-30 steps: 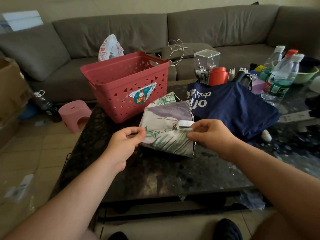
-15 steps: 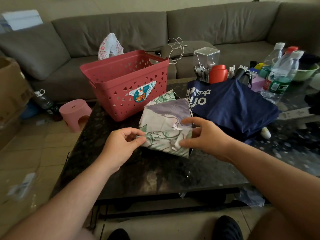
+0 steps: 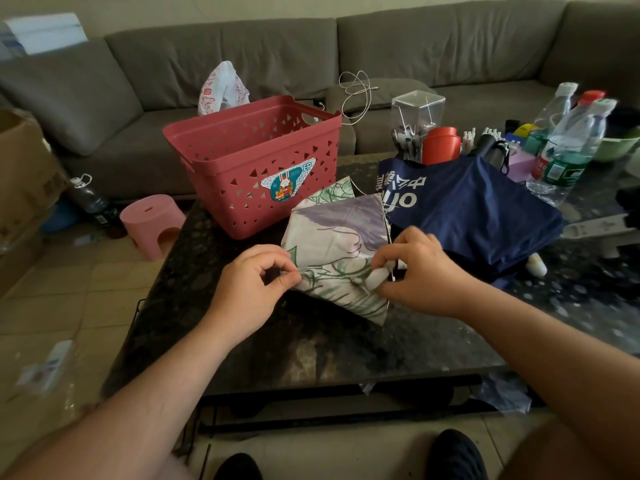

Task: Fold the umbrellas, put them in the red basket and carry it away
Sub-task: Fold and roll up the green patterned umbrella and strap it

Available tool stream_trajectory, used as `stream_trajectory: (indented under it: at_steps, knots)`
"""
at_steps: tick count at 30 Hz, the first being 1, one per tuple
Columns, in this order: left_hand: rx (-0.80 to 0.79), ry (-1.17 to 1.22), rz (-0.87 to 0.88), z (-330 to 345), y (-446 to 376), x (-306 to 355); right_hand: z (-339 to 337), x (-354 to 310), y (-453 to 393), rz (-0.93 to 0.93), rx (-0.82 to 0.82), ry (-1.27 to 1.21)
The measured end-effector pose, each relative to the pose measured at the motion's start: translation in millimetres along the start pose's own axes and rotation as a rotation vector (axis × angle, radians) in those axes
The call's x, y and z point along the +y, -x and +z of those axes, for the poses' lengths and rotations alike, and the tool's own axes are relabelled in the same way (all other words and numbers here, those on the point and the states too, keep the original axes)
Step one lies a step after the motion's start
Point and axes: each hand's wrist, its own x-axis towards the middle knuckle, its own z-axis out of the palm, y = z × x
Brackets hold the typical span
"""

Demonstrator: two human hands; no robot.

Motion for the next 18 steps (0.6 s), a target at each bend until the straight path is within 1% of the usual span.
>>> stream_trajectory:
  at_steps: [1,2,4,6,7,9,11,12,13,15,16,18]
  knots:
    - [0.005,-0.006,0.008,0.1,-0.3,0.3,-3.4,-0.3,0.2,-0.023,0.023,0.068]
    - [0.009,-0.010,0.005,0.6,-1.1,-1.0,-8.4,-1.8,0.8,-0.050,0.038,0.084]
    - [0.011,-0.008,-0.027,1.5,-3.3,-5.5,-22.0,-9.0,3.5,-0.201,0.031,0.095]
    - [0.007,-0.002,-0.061,2.3,-5.1,-8.0,-31.4,-19.6,9.2,-0.368,-0.035,0.076]
    - [0.008,0.000,-0.074,2.6,-6.3,-8.0,-34.6,-26.2,13.2,-0.407,-0.095,0.059]
    - [0.009,0.006,-0.082,2.9,-8.6,-7.5,-38.0,-38.5,22.6,-0.375,-0.280,0.027]
    - [0.000,0.017,-0.069,2.6,-9.4,-6.0,-42.4,-46.6,30.6,-0.299,-0.507,-0.168]
    - [-0.008,0.032,-0.067,2.4,-9.5,-5.3,-46.3,-47.0,31.6,-0.266,-0.549,-0.308]
    - [-0.014,0.049,-0.070,2.3,-9.3,-4.8,-49.6,-44.4,30.7,-0.233,-0.531,-0.419]
    - [-0.018,0.073,-0.072,1.6,-8.4,-4.3,-50.0,-33.3,23.7,-0.142,-0.383,-0.510]
    - [-0.015,0.075,-0.073,1.5,-7.9,-3.9,-46.4,-26.1,19.6,-0.083,-0.311,-0.498]
    - [-0.006,0.065,-0.078,1.4,-6.8,-3.7,-34.5,-12.4,15.2,0.053,-0.248,-0.430]
